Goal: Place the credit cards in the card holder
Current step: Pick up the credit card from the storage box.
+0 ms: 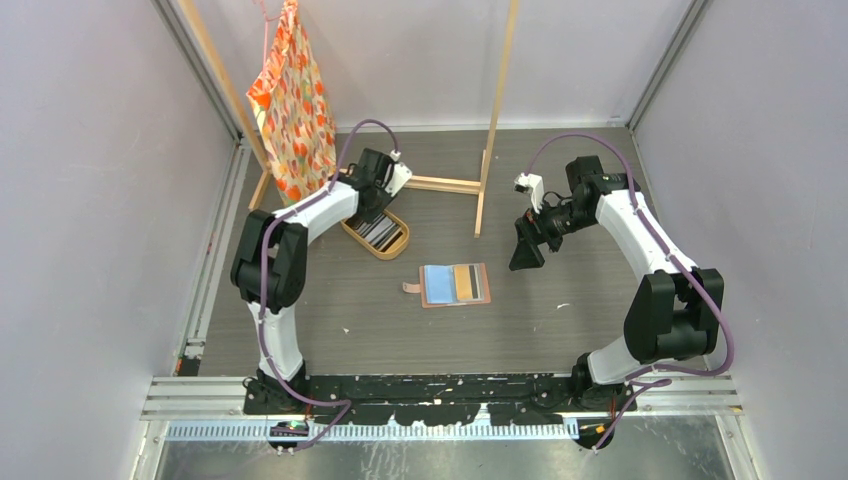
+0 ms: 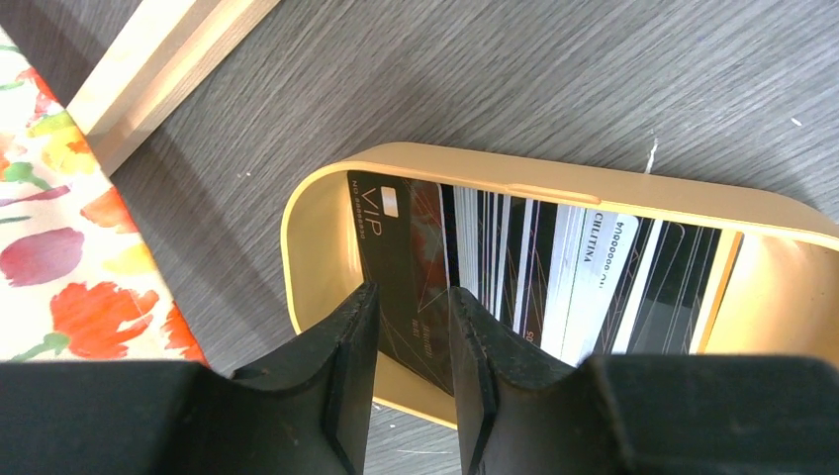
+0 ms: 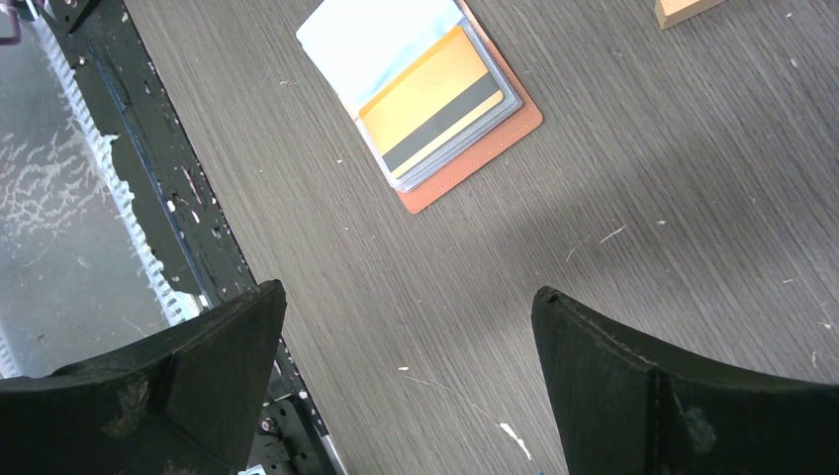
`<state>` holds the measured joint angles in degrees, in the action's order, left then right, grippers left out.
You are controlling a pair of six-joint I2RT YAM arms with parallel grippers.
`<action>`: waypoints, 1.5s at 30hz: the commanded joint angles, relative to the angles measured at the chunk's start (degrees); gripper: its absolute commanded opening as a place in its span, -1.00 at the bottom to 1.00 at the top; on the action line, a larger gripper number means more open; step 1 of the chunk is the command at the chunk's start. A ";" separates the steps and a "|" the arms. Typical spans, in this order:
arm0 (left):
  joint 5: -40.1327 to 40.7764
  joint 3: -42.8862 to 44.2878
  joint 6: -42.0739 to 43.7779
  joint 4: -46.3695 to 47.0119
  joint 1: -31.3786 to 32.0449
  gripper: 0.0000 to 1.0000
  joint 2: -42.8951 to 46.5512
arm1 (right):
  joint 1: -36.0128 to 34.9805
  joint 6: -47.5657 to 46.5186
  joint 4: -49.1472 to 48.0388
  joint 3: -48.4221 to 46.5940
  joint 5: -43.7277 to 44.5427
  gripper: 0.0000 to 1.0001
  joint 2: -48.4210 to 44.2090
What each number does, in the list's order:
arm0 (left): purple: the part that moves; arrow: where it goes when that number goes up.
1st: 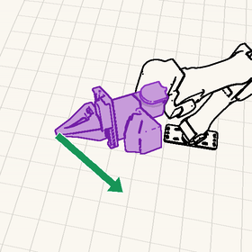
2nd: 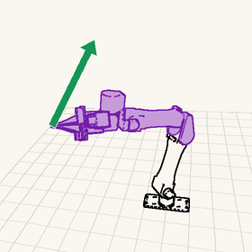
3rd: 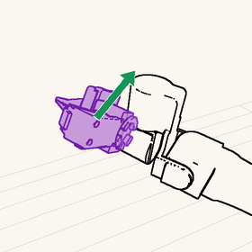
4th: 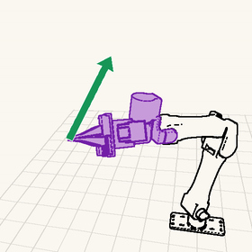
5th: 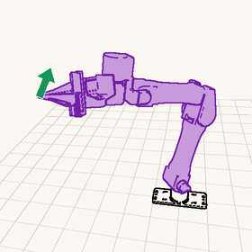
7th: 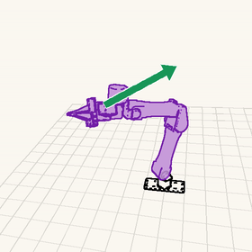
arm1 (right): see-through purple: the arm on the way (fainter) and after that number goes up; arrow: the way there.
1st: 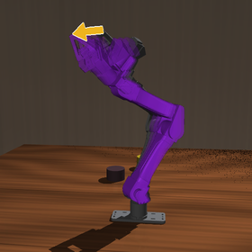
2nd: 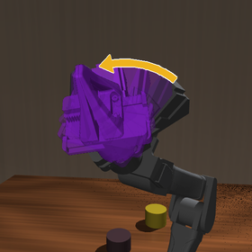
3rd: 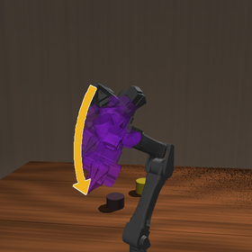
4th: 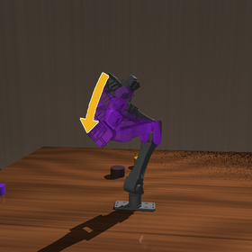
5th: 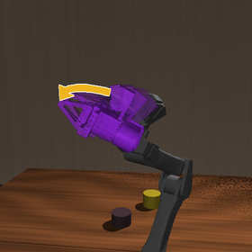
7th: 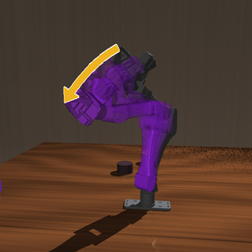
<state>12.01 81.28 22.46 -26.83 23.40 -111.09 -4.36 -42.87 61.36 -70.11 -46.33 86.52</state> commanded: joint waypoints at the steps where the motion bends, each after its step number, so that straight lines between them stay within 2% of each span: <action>1: 2.26 -0.52 -1.03 2.80 -0.28 -0.33 3.82 | 0.20 -0.72 0.25 -1.68 -0.43 0.97 -0.29; 18: 7.03 -2.65 -2.18 6.53 -0.98 -0.32 4.47 | 0.23 -0.81 0.43 -1.65 -0.61 0.97 -0.40; 30: 11.73 -6.87 -2.28 12.85 -1.16 -0.36 8.02 | 0.20 -0.90 0.61 -1.68 -0.87 0.97 -0.30; 45: 11.45 -5.79 -2.55 12.12 -2.85 -0.38 6.02 | 0.23 -1.02 0.81 -1.76 -1.04 0.97 -0.30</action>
<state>22.76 74.59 20.78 -16.86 21.78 -105.51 -4.36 -43.03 61.78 -70.11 -46.37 86.52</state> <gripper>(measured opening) 0.314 0.985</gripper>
